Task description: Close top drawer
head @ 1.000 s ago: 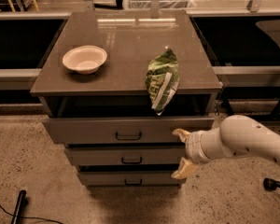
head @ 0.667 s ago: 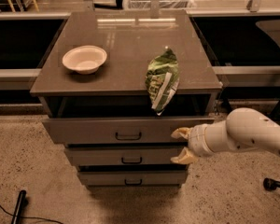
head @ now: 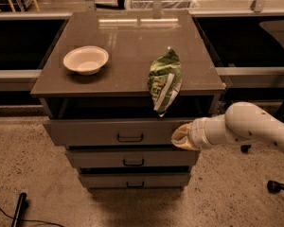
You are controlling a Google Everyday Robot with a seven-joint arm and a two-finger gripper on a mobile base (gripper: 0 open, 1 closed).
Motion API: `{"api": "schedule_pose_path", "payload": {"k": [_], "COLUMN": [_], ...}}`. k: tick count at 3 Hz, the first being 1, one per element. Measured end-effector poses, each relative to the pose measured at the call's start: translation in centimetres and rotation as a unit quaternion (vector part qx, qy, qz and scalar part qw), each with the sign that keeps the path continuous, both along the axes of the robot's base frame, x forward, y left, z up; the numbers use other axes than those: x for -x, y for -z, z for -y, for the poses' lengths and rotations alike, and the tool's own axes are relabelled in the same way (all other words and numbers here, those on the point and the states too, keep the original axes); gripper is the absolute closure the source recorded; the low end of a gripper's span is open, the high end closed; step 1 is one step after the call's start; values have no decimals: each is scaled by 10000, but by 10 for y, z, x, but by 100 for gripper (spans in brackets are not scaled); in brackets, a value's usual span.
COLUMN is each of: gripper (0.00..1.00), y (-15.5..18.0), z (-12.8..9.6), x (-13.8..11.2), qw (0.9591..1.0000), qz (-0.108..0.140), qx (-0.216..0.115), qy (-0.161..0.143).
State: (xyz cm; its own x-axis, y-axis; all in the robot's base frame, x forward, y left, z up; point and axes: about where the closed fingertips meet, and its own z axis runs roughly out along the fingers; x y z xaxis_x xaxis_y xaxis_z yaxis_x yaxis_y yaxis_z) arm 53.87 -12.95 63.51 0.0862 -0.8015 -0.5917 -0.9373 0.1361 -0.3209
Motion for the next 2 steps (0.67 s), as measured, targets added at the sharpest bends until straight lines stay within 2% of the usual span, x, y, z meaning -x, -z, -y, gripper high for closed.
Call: {"api": "schedule_pose_path", "payload": {"k": [1, 2], "gripper": [85, 55], "y": [12, 12], "z": [0, 0], "x": [-13, -13], "qw": [10000, 10000], "qz": [14, 14], "qx": [51, 51], "qy": [71, 70]}}
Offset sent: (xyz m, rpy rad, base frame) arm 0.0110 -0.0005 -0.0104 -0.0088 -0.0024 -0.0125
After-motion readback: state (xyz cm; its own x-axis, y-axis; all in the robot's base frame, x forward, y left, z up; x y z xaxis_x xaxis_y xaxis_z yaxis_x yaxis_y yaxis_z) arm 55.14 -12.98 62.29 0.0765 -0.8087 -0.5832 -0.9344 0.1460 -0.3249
